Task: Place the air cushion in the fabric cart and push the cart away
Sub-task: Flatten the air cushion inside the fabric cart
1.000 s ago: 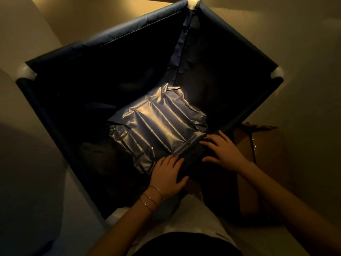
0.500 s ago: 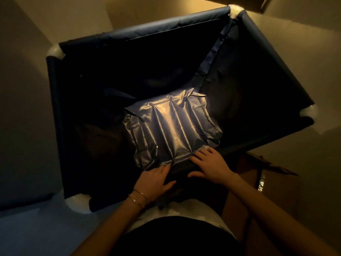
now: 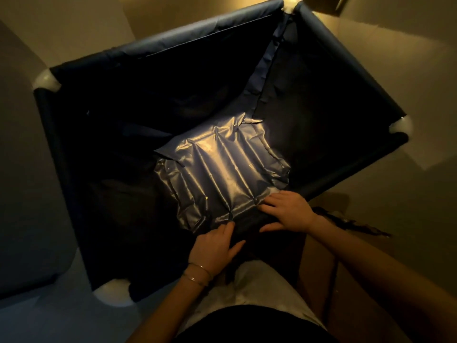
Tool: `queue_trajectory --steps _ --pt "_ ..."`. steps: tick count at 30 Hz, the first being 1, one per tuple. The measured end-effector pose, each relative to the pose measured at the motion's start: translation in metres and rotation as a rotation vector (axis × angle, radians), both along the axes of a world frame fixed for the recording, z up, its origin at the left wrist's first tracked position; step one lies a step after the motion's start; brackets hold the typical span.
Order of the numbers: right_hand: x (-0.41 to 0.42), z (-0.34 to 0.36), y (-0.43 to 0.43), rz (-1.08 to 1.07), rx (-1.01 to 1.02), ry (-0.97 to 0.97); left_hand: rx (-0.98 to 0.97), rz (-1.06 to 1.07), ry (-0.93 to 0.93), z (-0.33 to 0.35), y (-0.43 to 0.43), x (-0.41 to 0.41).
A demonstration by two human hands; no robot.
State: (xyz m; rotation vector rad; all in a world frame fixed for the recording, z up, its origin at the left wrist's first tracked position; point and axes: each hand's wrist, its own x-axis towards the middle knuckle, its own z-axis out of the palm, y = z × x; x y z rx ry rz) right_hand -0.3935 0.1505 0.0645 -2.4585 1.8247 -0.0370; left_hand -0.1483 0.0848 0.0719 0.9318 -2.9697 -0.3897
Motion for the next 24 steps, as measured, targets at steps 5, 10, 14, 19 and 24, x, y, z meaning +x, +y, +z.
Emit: queue_trajectory --steps 5,10,14,19,24 --pt "-0.038 0.002 -0.020 0.070 -0.022 0.024 0.073 0.061 0.007 0.004 -0.003 -0.039" --pt "-0.095 0.008 -0.046 0.146 -0.022 0.072 0.025 0.130 0.040 0.001 -0.008 -0.095" --pt "-0.150 0.006 -0.072 0.231 0.002 0.098 0.039 0.204 0.046 -0.004 -0.015 -0.151" --pt "-0.220 0.016 -0.116 0.329 0.069 0.142 0.069 0.302 0.055 -0.004 -0.033 -0.224" --pt "-0.286 0.028 -0.159 0.309 0.147 0.193 0.187 0.376 0.028 0.004 -0.065 -0.299"
